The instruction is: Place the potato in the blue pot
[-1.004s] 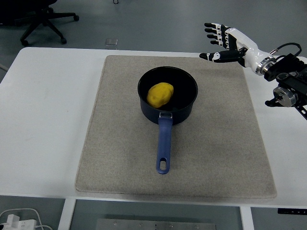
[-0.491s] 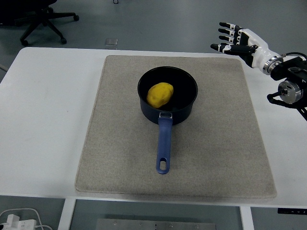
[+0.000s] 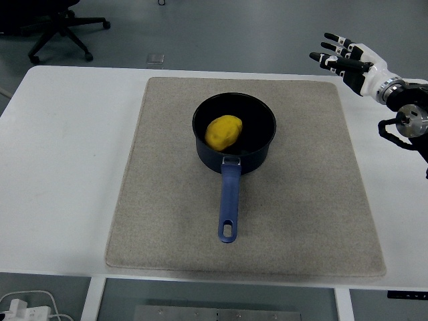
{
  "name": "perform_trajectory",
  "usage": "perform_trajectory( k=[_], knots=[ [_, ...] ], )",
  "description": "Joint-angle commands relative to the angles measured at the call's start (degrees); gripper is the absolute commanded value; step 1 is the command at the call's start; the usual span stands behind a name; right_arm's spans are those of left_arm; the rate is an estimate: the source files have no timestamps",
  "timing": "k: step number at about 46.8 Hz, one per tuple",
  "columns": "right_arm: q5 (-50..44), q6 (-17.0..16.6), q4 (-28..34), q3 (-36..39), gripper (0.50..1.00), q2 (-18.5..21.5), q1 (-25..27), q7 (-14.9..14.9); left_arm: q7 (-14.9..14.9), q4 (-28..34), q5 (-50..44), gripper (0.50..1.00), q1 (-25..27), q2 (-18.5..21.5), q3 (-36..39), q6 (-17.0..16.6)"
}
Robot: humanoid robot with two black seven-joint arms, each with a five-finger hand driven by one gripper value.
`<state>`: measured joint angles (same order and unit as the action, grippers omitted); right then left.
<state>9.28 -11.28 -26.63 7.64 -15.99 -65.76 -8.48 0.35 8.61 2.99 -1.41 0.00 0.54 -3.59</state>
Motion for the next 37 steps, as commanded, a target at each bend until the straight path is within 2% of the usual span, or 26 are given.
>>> perform_trajectory(
  k=[1,7,21,37],
  knots=[
    [4.51,0.12,0.08,-0.09,0.919,-0.27,0.02,1.97,0.00,0.00,0.00,0.996,0.00,0.00,-0.02,-0.02],
    [7.68,0.12,0.52,-0.17,0.919,-0.62,0.45,2.68,0.00,0.00,0.00,0.996,0.00,0.00,-0.02,-0.02],
    [7.24,-0.14,4.56,0.18,0.921,-1.15,0.45,2.50,0.00,0.00,0.00,0.996,0.00,0.00,-0.02,-0.02],
    [6.63,0.65,4.74,0.18,0.921,-1.68,0.63,1.89,0.00,0.00,0.00,0.996,0.00,0.00,0.07,-0.02]
  ],
)
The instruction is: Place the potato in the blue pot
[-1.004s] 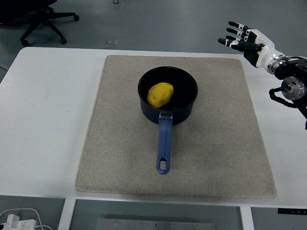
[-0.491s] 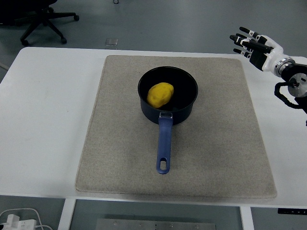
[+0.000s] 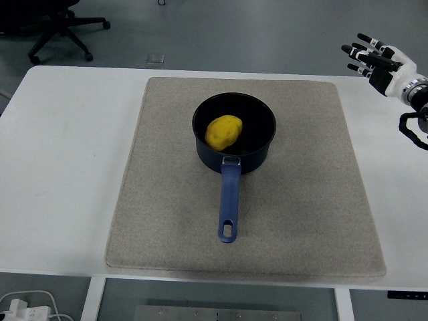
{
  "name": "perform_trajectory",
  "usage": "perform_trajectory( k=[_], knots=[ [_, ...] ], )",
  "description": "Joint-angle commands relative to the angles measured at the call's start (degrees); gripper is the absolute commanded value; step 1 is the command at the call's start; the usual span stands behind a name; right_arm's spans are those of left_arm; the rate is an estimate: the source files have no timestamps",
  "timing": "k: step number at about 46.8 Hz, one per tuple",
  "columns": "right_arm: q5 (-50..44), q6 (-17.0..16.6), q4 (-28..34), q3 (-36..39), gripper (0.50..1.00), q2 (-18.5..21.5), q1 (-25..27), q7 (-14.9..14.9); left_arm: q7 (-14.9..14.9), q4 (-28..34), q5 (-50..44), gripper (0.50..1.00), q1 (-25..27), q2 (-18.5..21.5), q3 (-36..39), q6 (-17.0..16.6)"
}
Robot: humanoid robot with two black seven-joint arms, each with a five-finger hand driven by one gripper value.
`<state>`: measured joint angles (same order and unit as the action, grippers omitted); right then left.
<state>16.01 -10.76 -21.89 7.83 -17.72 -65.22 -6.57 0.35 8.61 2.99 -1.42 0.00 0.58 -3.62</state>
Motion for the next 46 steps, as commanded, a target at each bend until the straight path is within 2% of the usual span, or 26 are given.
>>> perform_trajectory(
  k=[1,15,46],
  knots=[
    [-0.10,0.04,0.00,-0.01,0.921,0.06,0.09,-0.02,0.00,0.00,0.00,0.996,0.01,0.00,0.04,0.01],
    [-0.71,-0.75,-0.08,-0.27,0.924,-0.03,0.44,-0.02,0.00,0.00,0.00,0.996,0.01,0.00,0.04,0.01],
    [-0.98,0.04,-0.08,0.17,0.924,2.26,-0.44,-0.02,0.00,0.00,0.00,0.996,0.01,0.00,0.04,0.01]
  ],
)
